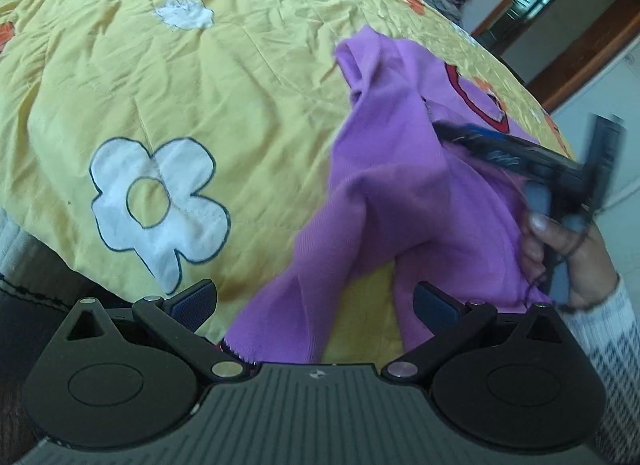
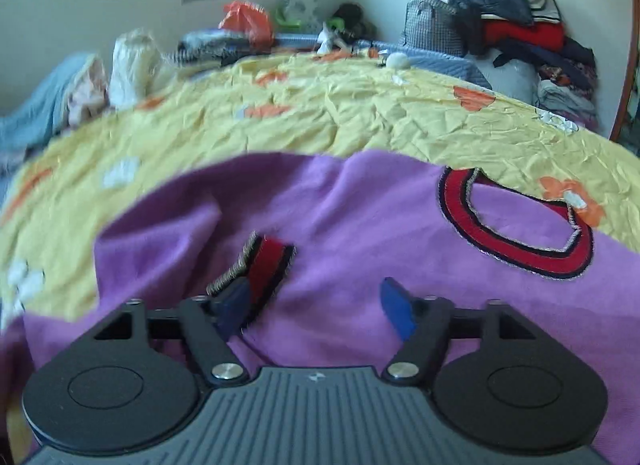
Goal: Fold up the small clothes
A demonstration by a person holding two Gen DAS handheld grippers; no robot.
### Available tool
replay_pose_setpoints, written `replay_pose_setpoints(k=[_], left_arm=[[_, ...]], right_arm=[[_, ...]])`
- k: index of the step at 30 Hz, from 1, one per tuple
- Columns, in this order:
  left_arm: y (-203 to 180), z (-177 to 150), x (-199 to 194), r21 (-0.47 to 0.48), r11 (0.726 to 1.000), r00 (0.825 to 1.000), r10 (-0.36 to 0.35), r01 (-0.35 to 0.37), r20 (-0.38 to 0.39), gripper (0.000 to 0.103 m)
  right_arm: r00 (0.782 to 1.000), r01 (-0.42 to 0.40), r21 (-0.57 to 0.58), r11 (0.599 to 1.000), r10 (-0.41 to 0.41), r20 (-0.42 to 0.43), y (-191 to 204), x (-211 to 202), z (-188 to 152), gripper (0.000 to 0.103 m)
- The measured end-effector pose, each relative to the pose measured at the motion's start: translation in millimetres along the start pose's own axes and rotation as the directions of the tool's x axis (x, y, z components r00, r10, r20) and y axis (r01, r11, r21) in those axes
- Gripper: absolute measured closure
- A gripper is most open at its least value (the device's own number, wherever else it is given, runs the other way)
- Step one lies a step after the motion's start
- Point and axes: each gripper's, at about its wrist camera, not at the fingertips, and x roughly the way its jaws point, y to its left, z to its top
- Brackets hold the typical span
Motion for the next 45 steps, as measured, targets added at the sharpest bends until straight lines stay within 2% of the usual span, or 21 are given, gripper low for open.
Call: replay_pose_setpoints(k=[1,2,4,6,7,9,10,13,15,16,18,19,21,24,27,31,34,39,41,43,45], left_arm=[[0,-2,1,0.004,1.0,1.0,0.005,-0.005,-0.007,0.0],[-2,-4,1,0.012,1.0,1.0,0.005,-0.004,-0.01,0.002],[-5,-9,1,0.031,1.0,1.0,0.005,-0.005,-0.001,0.003],[-6,-11,1,0.04,0.999,1.0,0.02,-0.02,0.009,0.003],[-5,-12,1,0.037,0.999,1.0,0.023,-0.024,0.015,0.003],[-3,-13,-2,0.024,1.0,0.999,0.0,-0.001,0.035,0.005],[-2,-14,-5,0.017,1.0,0.999,-0.025,0.025,0.04,0.008],[-3,-22,-7,0.018,0.999,0.999,-0.042,0.042,0.033,0.023],[-9,-26,1,0.058,0.998,1.0,-0.015,0.014,0.006,0.044],[-13,-27,6,0.082,0.996,0.999,0.034,-0.034,-0.004,0.061],[-15,-27,8,0.086,0.994,0.998,0.061,-0.06,-0.003,0.062],[-12,-26,7,0.067,0.996,0.998,0.057,-0.056,-0.002,0.071],[1,-22,1,0.008,1.0,1.0,0.019,-0.019,-0.008,0.097],[28,-11,-16,-0.117,0.99,0.996,-0.072,0.078,0.05,0.099],[45,12,-40,-0.169,0.976,0.983,-0.117,0.14,0.14,0.099],[74,42,-79,-0.236,0.944,0.95,-0.166,0.231,0.264,0.099],[105,51,-102,-0.326,0.895,0.923,-0.192,0.304,0.334,0.099],[162,38,-136,-0.502,0.752,0.866,-0.177,0.426,0.468,0.099],[177,39,-145,-0.532,0.711,0.848,-0.173,0.46,0.501,0.099],[177,49,-151,-0.537,0.69,0.836,-0.187,0.485,0.516,0.099],[161,70,-153,-0.51,0.689,0.821,-0.227,0.515,0.523,0.1]], right_arm=[[0.999,-0.008,-0.054,0.998,0.005,-0.048,6,12,-1,0.028],[1.0,-0.002,-0.081,0.997,0.001,-0.019,10,10,0,0.021],[1.0,-0.013,-0.049,0.999,0.013,0.001,11,3,3,0.021],[0.996,0.046,-0.001,0.999,-0.046,0.082,11,-5,4,0.021],[0.995,0.076,-0.029,0.997,-0.074,0.061,16,1,5,0.02],[0.998,0.048,-0.106,0.993,-0.051,-0.023,26,15,6,0.021],[0.998,0.061,-0.106,0.993,-0.061,0.004,29,9,4,0.021],[0.997,0.036,-0.06,0.998,-0.032,0.073,26,-15,-4,0.018],[0.994,0.035,-0.009,0.999,-0.034,0.108,20,-32,-12,0.018],[0.993,0.029,0.019,0.999,-0.031,0.116,14,-38,-15,0.018],[0.991,0.011,0.077,0.997,-0.021,0.134,5,-51,-22,0.018],[0.989,0.011,0.102,0.995,-0.026,0.146,2,-59,-26,0.018],[0.986,0.01,0.133,0.991,-0.032,0.163,-4,-72,-31,0.018],[0.982,0.018,0.171,0.985,-0.05,0.184,-9,-88,-38,0.018],[0.98,0.008,0.213,0.977,-0.05,0.193,-15,-98,-42,0.018],[0.98,0.008,0.222,0.975,-0.052,0.191,-16,-105,-47,0.017],[0.981,-0.016,0.21,0.978,-0.026,0.194,-11,-108,-48,0.017],[0.986,-0.018,0.186,0.982,-0.013,0.168,-3,-104,-51,0.017],[0.988,-0.022,0.192,0.981,-0.008,0.154,-4,-101,-54,0.017],[0.993,-0.005,0.194,0.981,-0.018,0.117,-5,-97,-56,0.017],[0.998,-0.025,0.172,0.985,0.015,0.063,-2,-93,-58,0.017]])
